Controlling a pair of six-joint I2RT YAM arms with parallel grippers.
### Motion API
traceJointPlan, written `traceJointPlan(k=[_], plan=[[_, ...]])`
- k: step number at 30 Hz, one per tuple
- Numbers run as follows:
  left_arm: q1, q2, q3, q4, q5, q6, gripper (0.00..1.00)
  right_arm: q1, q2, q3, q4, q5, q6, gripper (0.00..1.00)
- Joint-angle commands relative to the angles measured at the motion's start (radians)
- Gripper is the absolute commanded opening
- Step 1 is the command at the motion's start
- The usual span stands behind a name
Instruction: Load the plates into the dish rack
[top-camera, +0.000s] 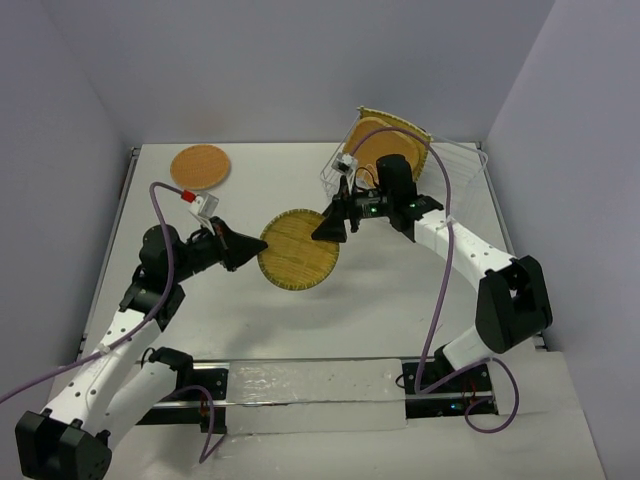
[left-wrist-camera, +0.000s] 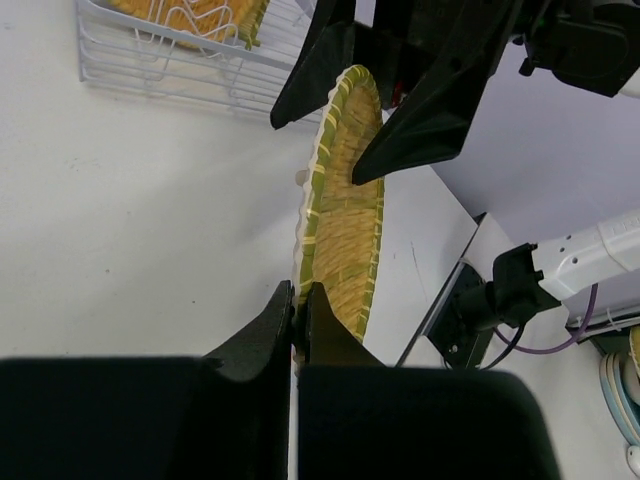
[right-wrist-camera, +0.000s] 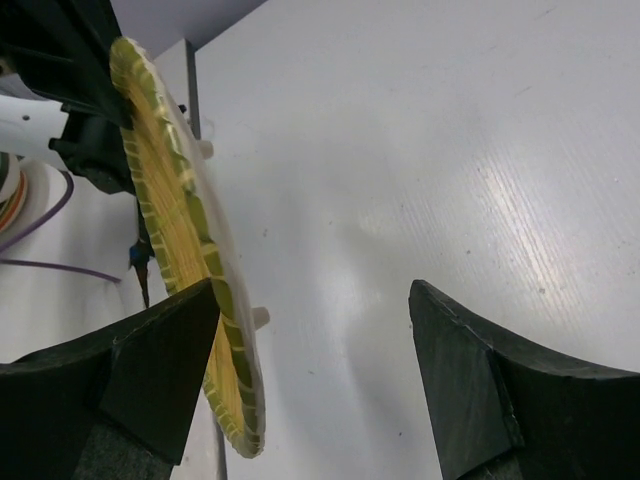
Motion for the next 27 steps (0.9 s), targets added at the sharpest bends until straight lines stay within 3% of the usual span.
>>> traceJointPlan(k=[1,4,5,7,8,9,10,12,17,20,23,27], plan=[[-0.006,-0.02,0.062,0.08,0.0,0.003,0.0,0.007,-0.059,-0.022,-0.027,0.046,-0.076,0.77],[-0.006,-0.015,0.062,0.081,-0.01,-0.005,0.0,0.006,-0.085,-0.017,-0.057,0.049,-0.114,0.12],[-0.007,-0.011,0.064,0.073,-0.018,-0.005,0.0,0.005,-0.097,-0.016,-0.062,0.045,-0.116,0.0],[-0.006,-0.003,0.091,0.044,-0.067,-0.008,0.01,0.006,-0.132,-0.019,-0.065,0.08,-0.126,0.0],[-0.006,0.007,0.104,0.03,-0.1,-0.008,0.06,0.007,-0.146,-0.02,-0.066,0.103,-0.133,0.0],[-0.006,0.016,0.118,0.014,-0.126,-0.009,0.21,0.008,-0.157,-0.019,-0.068,0.134,-0.141,0.0],[-0.006,0.024,0.135,-0.004,-0.145,-0.011,0.43,0.006,-0.17,-0.015,-0.069,0.173,-0.149,0.0],[-0.006,0.068,0.196,-0.073,-0.276,-0.016,0.98,-0.005,-0.208,0.01,-0.073,0.32,-0.179,0.0],[-0.003,0.163,0.359,-0.255,-0.609,-0.047,0.99,-0.083,-0.258,0.136,-0.077,0.579,-0.261,0.0],[0.03,0.215,0.433,-0.302,-0.668,-0.051,0.99,-0.099,-0.241,0.23,-0.089,0.7,-0.337,0.0],[0.12,0.302,0.473,-0.309,-0.686,-0.062,0.99,-0.11,-0.193,0.306,-0.096,0.928,-0.452,0.0],[0.278,0.382,0.489,-0.278,-0.585,-0.074,0.99,-0.156,-0.1,0.387,-0.125,0.976,-0.563,0.0]])
